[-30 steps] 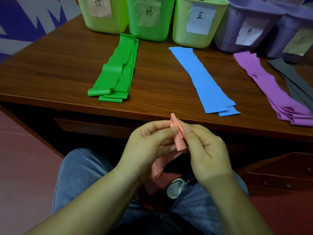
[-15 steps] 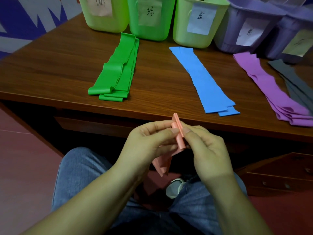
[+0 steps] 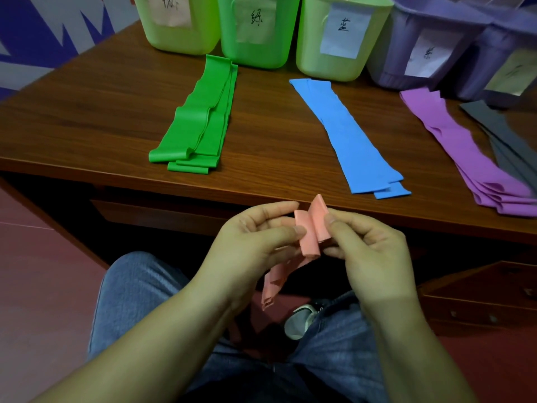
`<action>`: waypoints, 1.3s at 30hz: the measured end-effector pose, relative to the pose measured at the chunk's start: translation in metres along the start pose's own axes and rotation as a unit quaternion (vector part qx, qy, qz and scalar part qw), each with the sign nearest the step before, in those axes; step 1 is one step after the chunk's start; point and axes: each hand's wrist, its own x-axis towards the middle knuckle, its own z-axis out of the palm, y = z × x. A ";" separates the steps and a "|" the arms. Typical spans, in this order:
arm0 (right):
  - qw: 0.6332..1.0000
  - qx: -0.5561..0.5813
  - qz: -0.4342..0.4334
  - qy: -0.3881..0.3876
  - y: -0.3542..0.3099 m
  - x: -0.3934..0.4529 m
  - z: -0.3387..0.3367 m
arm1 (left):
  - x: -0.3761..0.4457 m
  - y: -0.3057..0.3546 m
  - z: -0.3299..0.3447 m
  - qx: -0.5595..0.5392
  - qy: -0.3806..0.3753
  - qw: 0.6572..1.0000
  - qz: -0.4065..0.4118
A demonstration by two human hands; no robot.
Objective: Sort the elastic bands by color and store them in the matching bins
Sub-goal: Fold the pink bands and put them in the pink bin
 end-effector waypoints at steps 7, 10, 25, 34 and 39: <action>0.996 -0.066 -0.055 0.010 -0.002 0.003 -0.006 | 0.004 0.003 -0.001 -0.073 0.008 0.997 -0.021; 0.994 -0.082 -0.072 -0.016 -0.001 0.000 -0.002 | 0.005 0.002 0.001 -0.077 0.009 0.997 -0.029; 0.991 -0.106 -0.072 -0.045 -0.004 -0.009 0.006 | 0.005 -0.002 0.001 -0.041 0.015 0.999 0.026; 0.989 -0.118 -0.075 -0.053 -0.005 -0.010 0.007 | 0.006 -0.004 0.000 -0.043 0.014 0.998 0.032; 0.994 -0.049 -0.036 -0.089 -0.012 -0.011 0.009 | 0.007 -0.004 -0.001 -0.052 0.019 0.998 0.037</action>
